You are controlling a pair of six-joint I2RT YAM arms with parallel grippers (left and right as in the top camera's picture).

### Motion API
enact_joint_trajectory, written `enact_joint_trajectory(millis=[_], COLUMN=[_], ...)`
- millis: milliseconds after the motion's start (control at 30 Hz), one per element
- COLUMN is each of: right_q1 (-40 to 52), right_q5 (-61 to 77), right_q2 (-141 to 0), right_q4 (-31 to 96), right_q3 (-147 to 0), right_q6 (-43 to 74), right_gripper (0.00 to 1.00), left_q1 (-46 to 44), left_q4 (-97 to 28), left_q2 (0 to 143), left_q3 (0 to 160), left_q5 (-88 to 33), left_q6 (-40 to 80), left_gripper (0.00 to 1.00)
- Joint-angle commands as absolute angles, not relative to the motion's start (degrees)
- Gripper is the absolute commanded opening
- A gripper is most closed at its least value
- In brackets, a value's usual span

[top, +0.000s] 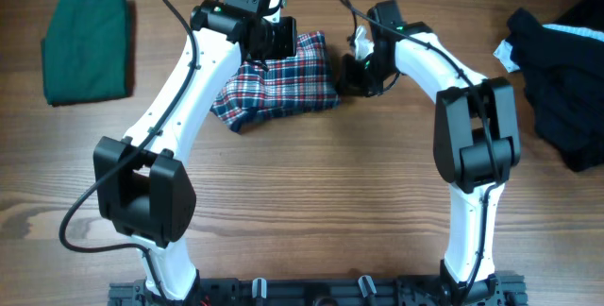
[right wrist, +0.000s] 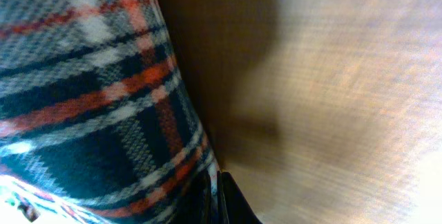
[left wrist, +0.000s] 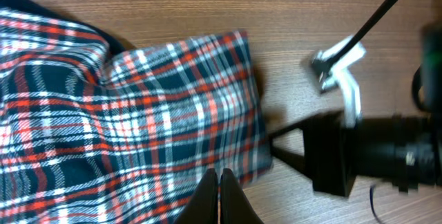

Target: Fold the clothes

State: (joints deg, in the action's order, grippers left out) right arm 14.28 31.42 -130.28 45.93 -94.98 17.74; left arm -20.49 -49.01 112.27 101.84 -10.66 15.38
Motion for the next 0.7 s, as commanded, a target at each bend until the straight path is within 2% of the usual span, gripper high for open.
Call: enact_joint_trajectory(millis=[0,167,367,533,667], right_q1=[17.5,21.3,24.8,28.0,31.5], right_q5=[31.5,31.7,33.7,35.2,36.3], right_q2=[-130.4,-129.9,-128.7,-128.7,-128.7], right_q4=[50.9,54.5,52.4,49.3,47.5], right_q3=[-95.1,-95.1,-95.1,-95.2,-95.2], right_q6=[15.0,15.1,17.6,21.7,24.1], right_gripper=[0.04,0.04,0.04,0.04,0.04], left_q1=[-19.2,-15.5,-5.2,6.3,11.0], left_q4=[-48.9,-49.0,-48.9,-49.0,-49.1], left_q2=[111.3,111.2,111.0,111.0,111.0], left_q3=[102.0,102.0,102.0,102.0,102.0], left_q5=[-8.8,-2.8,-2.5,-6.4,-10.5], left_q6=[15.2,15.3,17.1,21.7,21.7], left_gripper=[0.04,0.04,0.04,0.04,0.04])
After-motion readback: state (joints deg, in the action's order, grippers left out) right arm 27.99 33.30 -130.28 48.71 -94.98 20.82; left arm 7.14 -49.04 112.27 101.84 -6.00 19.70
